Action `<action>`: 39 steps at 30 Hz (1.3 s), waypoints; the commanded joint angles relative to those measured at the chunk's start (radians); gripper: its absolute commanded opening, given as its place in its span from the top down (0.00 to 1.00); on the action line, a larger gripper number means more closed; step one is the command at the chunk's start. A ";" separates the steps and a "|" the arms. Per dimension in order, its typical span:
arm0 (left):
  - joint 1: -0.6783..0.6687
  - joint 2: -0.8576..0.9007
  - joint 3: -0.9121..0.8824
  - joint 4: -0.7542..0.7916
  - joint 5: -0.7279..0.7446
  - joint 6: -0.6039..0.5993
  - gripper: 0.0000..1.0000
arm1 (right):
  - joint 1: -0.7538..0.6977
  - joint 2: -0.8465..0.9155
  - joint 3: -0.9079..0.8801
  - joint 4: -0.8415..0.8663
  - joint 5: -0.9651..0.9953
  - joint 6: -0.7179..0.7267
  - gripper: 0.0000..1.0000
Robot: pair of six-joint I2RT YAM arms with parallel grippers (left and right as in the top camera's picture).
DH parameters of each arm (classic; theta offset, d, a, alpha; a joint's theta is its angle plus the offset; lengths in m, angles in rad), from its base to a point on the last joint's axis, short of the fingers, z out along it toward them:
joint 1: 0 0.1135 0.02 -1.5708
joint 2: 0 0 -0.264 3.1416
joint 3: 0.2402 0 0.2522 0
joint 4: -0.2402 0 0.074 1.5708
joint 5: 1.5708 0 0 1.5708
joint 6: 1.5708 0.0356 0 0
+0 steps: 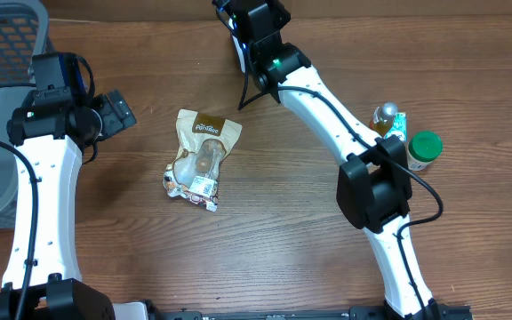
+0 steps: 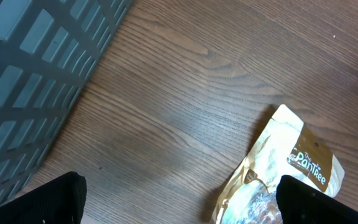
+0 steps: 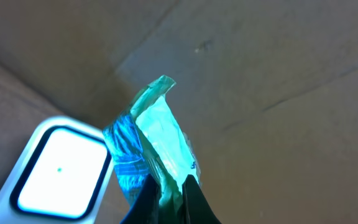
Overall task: Scan the item barcode
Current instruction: 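Hold the tissue pack's barcode against the white scanner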
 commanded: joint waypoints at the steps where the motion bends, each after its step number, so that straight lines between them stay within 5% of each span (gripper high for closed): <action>1: 0.002 -0.007 0.008 0.003 -0.002 0.013 0.00 | 0.002 0.042 0.025 0.067 0.061 -0.006 0.96; 39: 0.002 -0.007 0.008 0.003 -0.003 0.013 0.00 | 0.041 0.071 -0.026 -0.199 -0.202 0.068 0.96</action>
